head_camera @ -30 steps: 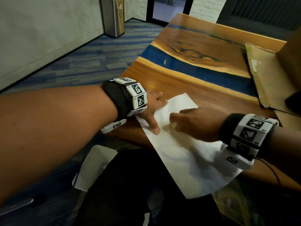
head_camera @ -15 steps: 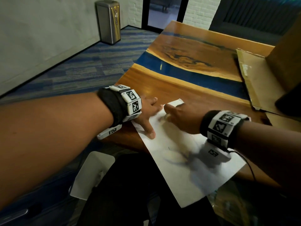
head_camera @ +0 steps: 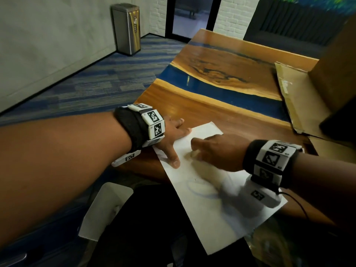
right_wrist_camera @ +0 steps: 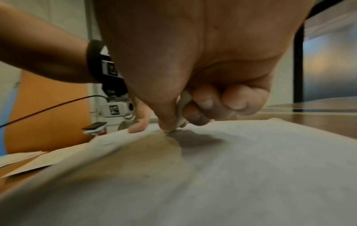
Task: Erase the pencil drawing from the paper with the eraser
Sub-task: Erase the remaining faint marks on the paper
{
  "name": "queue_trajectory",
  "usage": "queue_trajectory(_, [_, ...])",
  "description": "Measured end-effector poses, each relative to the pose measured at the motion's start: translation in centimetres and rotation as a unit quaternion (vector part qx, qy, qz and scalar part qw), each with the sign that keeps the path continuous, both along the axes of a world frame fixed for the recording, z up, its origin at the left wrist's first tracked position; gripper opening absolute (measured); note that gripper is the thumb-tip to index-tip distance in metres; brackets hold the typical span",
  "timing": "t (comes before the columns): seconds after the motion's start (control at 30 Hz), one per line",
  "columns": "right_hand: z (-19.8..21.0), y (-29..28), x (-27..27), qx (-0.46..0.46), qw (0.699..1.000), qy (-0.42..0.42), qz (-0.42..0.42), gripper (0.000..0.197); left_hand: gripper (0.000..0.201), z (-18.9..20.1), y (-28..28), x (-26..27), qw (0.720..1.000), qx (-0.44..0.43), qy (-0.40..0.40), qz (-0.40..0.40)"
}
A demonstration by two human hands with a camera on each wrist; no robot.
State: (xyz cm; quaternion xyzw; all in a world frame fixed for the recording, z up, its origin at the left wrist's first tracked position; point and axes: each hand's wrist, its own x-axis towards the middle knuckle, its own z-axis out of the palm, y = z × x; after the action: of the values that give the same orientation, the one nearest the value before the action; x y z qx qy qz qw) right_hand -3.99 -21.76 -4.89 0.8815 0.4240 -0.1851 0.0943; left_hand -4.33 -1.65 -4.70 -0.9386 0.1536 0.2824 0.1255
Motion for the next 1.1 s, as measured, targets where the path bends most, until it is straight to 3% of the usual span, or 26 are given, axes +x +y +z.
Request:
queue_trajectory(0.17, [-0.3,-2.0,3.7,-0.012,0.99,-0.086,-0.112,0.019,0.124,1.1,-0.2,-0.4,1.0,-0.002,-0.016,0.0])
queue_trajectory(0.33, [-1.0,-2.0,3.4,-0.006,0.984,-0.145,-0.106,0.024,0.1,1.5,-1.0,-1.1,0.996,-0.043,-0.065,-0.031])
queue_trajectory(0.4, [-0.6,-1.7,3.1,-0.01,0.982,-0.154,-0.109,0.024,0.104,0.7,-1.6,-1.8,0.995,-0.074,-0.055,-0.022])
queue_trajectory(0.53, [-0.4,-0.9,1.4,0.002,0.991,-0.089,-0.099,0.023,0.124,-1.0,-1.6,-2.4,0.996,-0.084,-0.034,-0.015])
queue_trajectory(0.67, [-0.4,0.4,-2.2,0.036,0.999,0.025,0.0,0.033,0.128,-1.4,-1.1,-2.1,0.995,-0.096,-0.028,-0.022])
queue_trajectory(0.83, [0.3,-0.4,0.8,0.001,0.993,-0.068,-0.093,0.02,0.128,-1.2,-1.3,-2.0,0.997,-0.076,-0.022,-0.026])
queue_trajectory(1.0, [0.2,0.0,-2.2,0.008,0.999,0.03,0.027,0.025,0.128,-1.0,-1.2,-2.1,0.995,-0.092,-0.017,-0.018])
queue_trajectory(1.1, [0.8,-1.2,-0.1,-0.005,0.999,-0.026,-0.026,0.024,0.127,-0.6,-1.4,-2.2,0.997,-0.078,-0.019,-0.018])
